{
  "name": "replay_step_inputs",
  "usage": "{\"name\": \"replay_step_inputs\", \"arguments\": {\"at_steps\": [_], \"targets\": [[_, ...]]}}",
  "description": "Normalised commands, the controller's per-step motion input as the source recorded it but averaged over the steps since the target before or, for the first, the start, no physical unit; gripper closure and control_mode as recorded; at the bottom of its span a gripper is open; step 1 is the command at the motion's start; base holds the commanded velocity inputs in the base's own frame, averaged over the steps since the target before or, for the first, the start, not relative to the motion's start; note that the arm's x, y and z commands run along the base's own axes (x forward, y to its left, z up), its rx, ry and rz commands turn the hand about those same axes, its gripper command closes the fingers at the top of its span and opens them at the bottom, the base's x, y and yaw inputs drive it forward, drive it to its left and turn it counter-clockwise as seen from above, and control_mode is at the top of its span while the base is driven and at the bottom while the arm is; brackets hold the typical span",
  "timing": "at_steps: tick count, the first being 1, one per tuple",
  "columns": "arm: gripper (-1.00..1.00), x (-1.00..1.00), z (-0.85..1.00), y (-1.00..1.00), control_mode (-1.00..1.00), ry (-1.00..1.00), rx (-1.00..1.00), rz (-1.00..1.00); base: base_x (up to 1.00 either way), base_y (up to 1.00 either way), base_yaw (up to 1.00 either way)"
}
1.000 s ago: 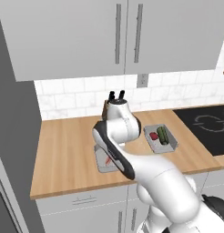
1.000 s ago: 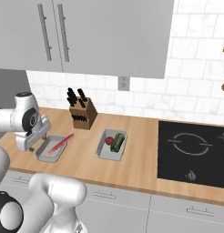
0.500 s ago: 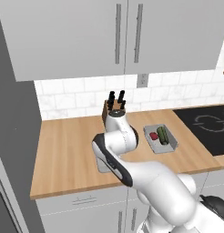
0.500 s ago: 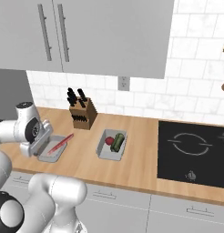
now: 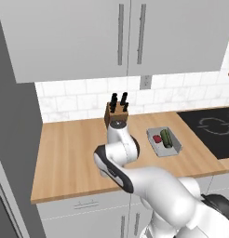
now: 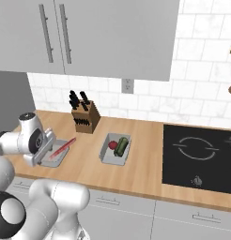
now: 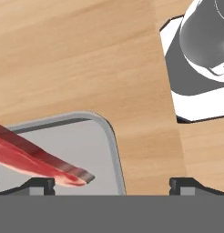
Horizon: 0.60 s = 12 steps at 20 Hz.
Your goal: Take the meat container that has the steak and place it on the second highest rack of the freezer. Then take the vegetable container that has the tomato and cucumber and place it on the highest rack of the freezer.
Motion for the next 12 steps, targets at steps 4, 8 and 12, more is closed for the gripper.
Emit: {"name": "replay_step_inputs", "arguments": {"at_steps": [4,8,12], "targets": [[-1.00,0.00,-0.32,0.00,-1.00,-0.01,0.00,0.00,0.00,0.00,0.00],[-1.00,0.00,-0.33,0.00,-1.00,0.00,0.00,0.00,0.00,0.00,0.00],[-1.00,0.00,-0.27,0.00,-1.00,0.00,0.00,0.00,0.00,0.00,0.00]]}}
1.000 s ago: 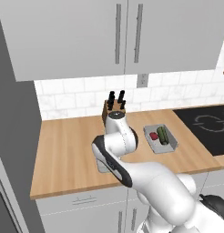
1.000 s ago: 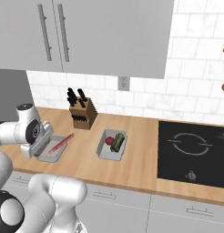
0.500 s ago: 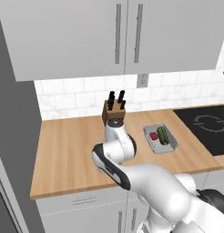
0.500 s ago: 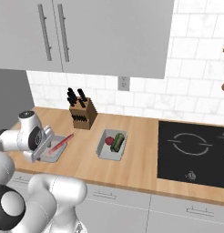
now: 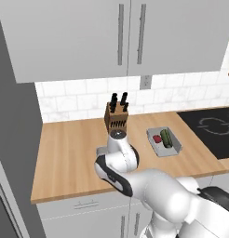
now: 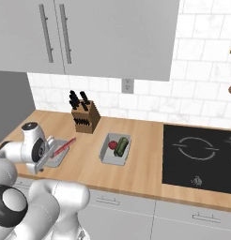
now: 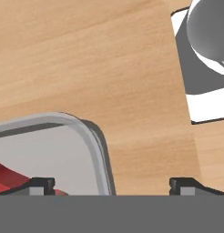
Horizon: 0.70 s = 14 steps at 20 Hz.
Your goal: Take the meat container that has the steak and place it on the second highest rack of the freezer. Then take the vegetable container that has the tomato and cucumber and place it on the highest rack of the freezer.
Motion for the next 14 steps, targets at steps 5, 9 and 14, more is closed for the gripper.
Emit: {"name": "replay_step_inputs", "arguments": {"at_steps": [5,9,14], "targets": [[-1.00,0.00,-0.09,0.00,-1.00,0.00,0.00,0.00,0.00,0.00,0.00],[-1.00,0.00,0.00,0.00,-1.00,0.00,0.00,0.00,0.00,0.00,0.00],[1.00,0.00,0.00,0.00,-1.00,0.00,0.00,0.00,0.00,0.00,0.00]]}}
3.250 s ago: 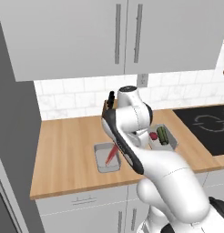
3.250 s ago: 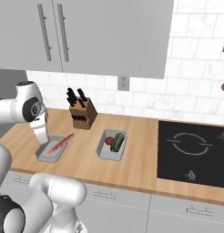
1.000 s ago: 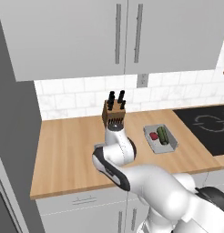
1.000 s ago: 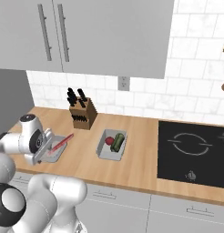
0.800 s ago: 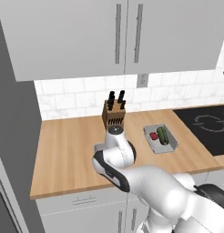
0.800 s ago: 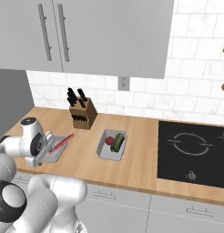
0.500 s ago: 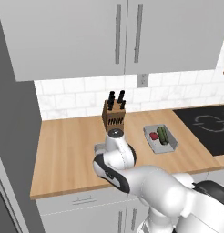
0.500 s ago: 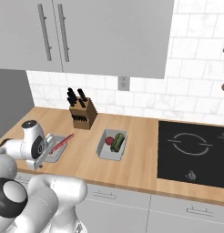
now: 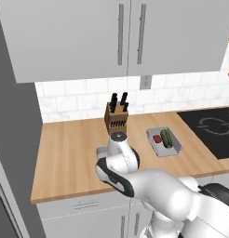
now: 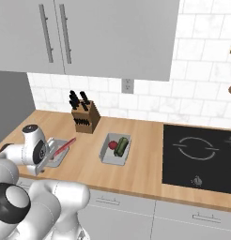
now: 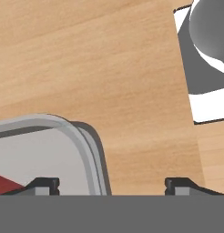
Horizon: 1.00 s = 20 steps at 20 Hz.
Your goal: Take the meat container that has the steak and place it on the second highest rack of the freezer. Then take the vegetable container that has the tomato and cucumber and place it on the highest rack of the freezer.
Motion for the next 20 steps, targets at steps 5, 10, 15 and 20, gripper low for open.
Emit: {"name": "replay_step_inputs", "arguments": {"at_steps": [5,10,15,20], "targets": [[1.00,0.00,0.00,0.00,-1.00,0.00,0.00,0.00,0.00,0.00,0.00],[1.00,0.00,0.00,0.00,-1.00,0.00,0.00,0.00,0.00,0.00,0.00],[1.00,0.00,0.00,0.00,-1.00,0.00,0.00,0.00,0.00,0.00,0.00],[1.00,0.00,0.45,-0.04,-1.00,0.03,0.00,-0.01,0.00,0.00,0.00]]}}
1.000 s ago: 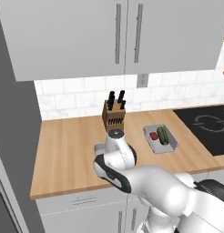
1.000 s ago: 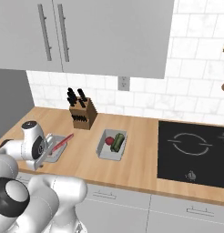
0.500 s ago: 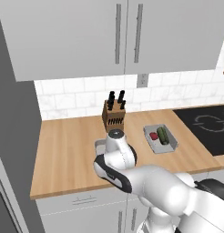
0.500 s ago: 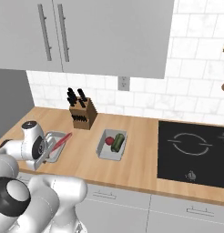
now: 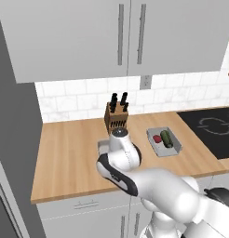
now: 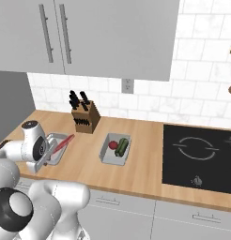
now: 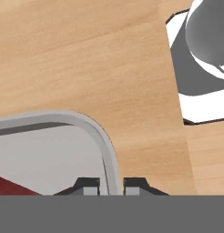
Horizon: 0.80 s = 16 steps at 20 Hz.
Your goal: Take the meat container that has the steak and place it on the second highest rack of the freezer. Then take the vegetable container that has the tomato and cucumber and place it on the highest rack of the freezer.
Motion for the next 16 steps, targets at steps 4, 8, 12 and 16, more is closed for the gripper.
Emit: {"name": "replay_step_inputs", "arguments": {"at_steps": [4,8,12,16], "targets": [[1.00,0.00,0.64,-0.16,-1.00,0.13,0.00,-0.03,0.00,0.00,0.00],[1.00,0.00,0.52,-0.53,-1.00,0.14,0.00,-0.01,0.00,0.00,0.00],[1.00,0.00,0.43,-0.74,-1.00,0.09,0.00,0.00,0.00,0.00,0.00],[1.00,0.00,0.41,-0.72,-1.00,0.06,0.00,0.00,0.00,0.00,0.00]]}}
